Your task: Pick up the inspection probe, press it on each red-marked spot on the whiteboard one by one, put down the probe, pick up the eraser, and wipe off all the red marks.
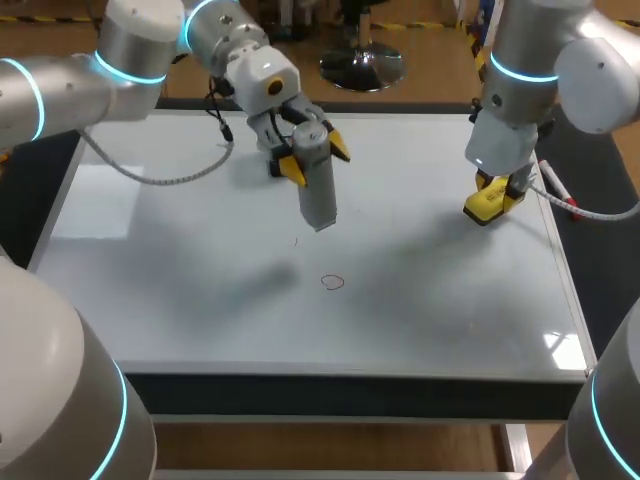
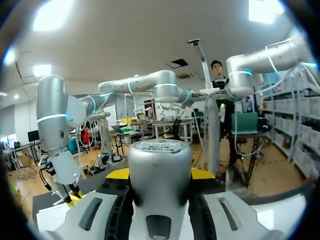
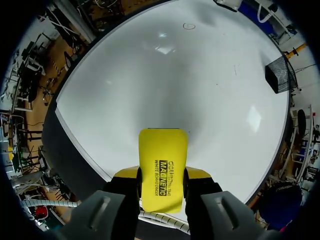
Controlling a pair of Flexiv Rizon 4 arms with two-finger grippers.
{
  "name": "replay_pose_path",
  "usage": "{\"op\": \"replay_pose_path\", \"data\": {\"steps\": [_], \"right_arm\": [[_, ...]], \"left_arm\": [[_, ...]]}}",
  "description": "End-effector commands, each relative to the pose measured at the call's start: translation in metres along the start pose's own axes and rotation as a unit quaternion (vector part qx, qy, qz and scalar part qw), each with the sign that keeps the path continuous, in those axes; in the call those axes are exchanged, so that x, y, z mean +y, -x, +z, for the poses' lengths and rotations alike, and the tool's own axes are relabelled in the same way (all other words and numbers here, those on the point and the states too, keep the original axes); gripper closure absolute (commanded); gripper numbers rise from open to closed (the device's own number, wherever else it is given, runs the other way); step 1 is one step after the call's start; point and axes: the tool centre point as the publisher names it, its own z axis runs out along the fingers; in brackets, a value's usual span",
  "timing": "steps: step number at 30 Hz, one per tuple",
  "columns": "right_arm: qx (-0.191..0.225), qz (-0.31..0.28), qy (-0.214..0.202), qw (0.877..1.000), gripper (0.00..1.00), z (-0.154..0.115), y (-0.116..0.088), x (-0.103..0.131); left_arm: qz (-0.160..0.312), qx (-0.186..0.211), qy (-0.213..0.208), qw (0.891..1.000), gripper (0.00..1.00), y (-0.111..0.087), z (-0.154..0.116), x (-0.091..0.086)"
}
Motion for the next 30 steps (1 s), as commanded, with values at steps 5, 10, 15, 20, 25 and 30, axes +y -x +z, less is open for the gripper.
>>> {"op": "replay_pose_path", "data": {"steps": [5, 10, 15, 20, 25, 30], "right_arm": [[0.001, -0.001, -0.001, 1.0, 1.0, -0.001, 0.0, -0.001], [0.001, -0.001, -0.001, 1.0, 1.0, -0.001, 0.0, -0.001], [0.001, -0.001, -0.001, 1.0, 1.0, -0.001, 0.0, -0.001], [0.001, -0.001, -0.001, 1.0, 1.0, -0.001, 0.0, -0.001], [0.001, -0.001, -0.001, 1.0, 1.0, -0.001, 0.0, -0.001], [0.001, -0.001, -0.001, 1.0, 1.0, -0.001, 0.0, -0.001]], "left_arm": [[0.005, -0.172, 0.006, 0.985, 1.0, -0.009, 0.031, 0.009], [-0.006, -0.156, 0.001, 0.988, 1.0, -0.012, 0.041, 0.019], [-0.01, -0.146, 0.003, 0.989, 1.0, -0.012, 0.046, 0.026], [-0.011, -0.137, 0.005, 0.99, 1.0, -0.01, 0.049, 0.035], [-0.008, -0.118, 0.01, 0.993, 1.0, -0.005, 0.051, 0.047], [-0.012, -0.11, 0.001, 0.994, 1.0, -0.002, 0.052, 0.058]]}}
